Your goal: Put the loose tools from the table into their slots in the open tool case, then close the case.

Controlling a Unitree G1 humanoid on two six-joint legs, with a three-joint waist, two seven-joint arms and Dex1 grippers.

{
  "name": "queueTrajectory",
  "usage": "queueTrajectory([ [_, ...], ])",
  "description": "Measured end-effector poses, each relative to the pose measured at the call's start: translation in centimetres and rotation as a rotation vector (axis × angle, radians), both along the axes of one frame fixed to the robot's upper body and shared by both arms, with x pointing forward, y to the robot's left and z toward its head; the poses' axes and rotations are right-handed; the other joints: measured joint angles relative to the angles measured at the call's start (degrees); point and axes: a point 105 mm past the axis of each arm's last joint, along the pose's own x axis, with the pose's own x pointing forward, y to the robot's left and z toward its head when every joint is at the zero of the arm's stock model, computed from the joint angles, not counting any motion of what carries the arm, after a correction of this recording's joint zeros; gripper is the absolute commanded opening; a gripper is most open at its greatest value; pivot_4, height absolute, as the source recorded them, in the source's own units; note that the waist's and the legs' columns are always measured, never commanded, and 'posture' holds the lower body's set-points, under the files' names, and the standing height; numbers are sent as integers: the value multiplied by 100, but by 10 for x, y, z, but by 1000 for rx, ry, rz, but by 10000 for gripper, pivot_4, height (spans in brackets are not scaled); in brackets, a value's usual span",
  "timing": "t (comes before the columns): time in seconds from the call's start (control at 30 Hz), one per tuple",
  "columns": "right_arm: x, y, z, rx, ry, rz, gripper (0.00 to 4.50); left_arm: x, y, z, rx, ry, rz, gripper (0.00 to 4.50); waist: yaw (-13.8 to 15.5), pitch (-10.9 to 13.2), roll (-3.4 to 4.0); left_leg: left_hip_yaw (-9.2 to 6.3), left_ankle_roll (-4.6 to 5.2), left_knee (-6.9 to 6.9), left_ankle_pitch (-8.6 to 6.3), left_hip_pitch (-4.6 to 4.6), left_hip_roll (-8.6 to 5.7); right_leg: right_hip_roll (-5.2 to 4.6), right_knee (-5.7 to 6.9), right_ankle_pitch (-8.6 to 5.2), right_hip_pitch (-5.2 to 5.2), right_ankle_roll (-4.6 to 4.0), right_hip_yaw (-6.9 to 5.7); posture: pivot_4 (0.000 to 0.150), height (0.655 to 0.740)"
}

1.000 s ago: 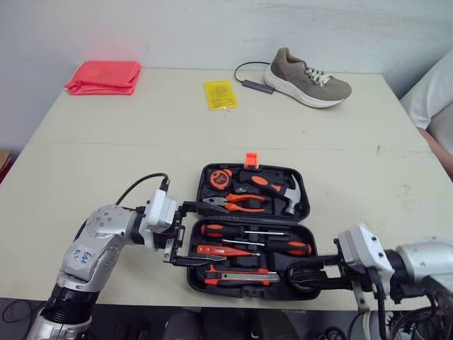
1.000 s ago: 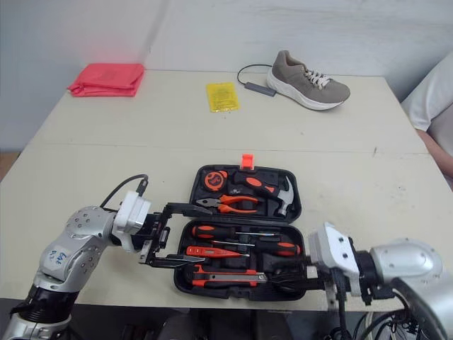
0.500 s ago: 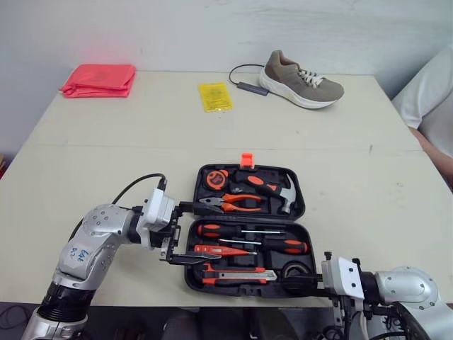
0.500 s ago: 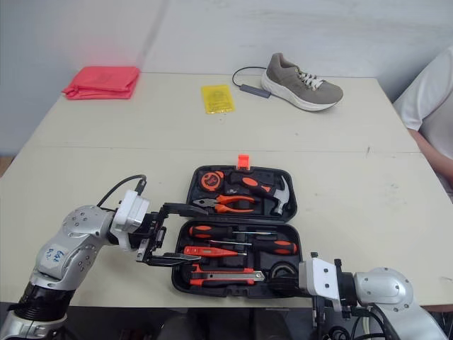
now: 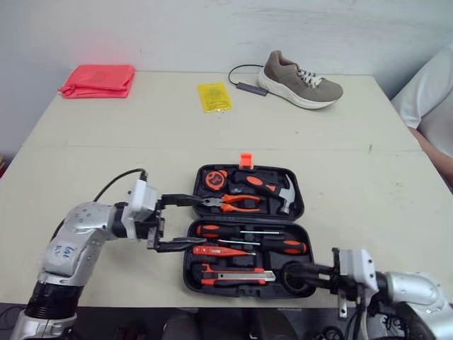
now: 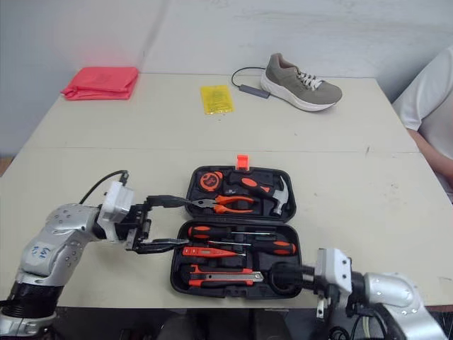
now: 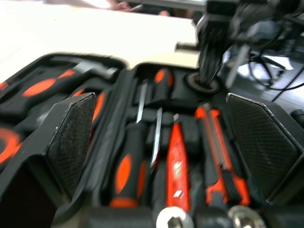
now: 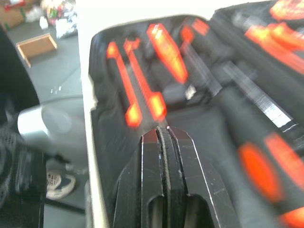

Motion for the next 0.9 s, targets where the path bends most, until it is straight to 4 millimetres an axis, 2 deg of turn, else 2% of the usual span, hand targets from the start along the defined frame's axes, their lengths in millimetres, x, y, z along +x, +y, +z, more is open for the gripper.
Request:
queueTrajectory([
  [0.13,18,-21,23,-13,-27,-151,0,14,29,-7,47,1,141,17880,7,0,-1,1,-1,-6,-2,-2,-2,-2,-6,-2,-1,-3,0,1500,7400],
  [0.23,33,-42,24,-55,-26,-247,0,25,46,-21,100,26,245,3339,14,0,-1,4,7,-6,-5,-2,-11,-10,-9,-2,0,-4,0,1500,7400],
  [0.27,37,-49,19,-87,-14,-270,0,28,48,-28,113,41,265,582,15,-1,-1,6,11,-6,-7,-2,-14,-12,-11,-2,0,-4,-1,1500,7400],
  [0.37,47,-71,-1,-178,45,-349,0,33,42,-46,144,86,278,582,14,0,-2,9,18,-5,-10,-14,-20,-17,-15,-2,-5,-3,-1,1500,7400],
  [0.43,51,-74,-10,-209,68,-360,0,35,33,-52,151,96,265,582,9,0,-1,14,18,-4,-9,-15,-19,-14,-12,-1,-10,-1,2,1500,7400],
  [0.63,70,-60,-20,-243,77,-324,0,39,11,-68,181,122,248,582,-25,1,2,18,-5,-2,3,-8,-4,12,0,2,-15,4,5,1500,7400],
  [0.8,79,-42,-25,-228,128,-292,0,42,4,-71,184,137,256,582,-7,1,3,16,-8,-2,6,-9,3,11,5,2,-17,4,4,1500,7400],
  [0.9,87,-32,-21,-213,121,-285,0,44,-3,-72,176,134,256,582,7,1,3,16,-4,2,5,-13,-1,5,4,3,-17,6,2,1500,7400],
])
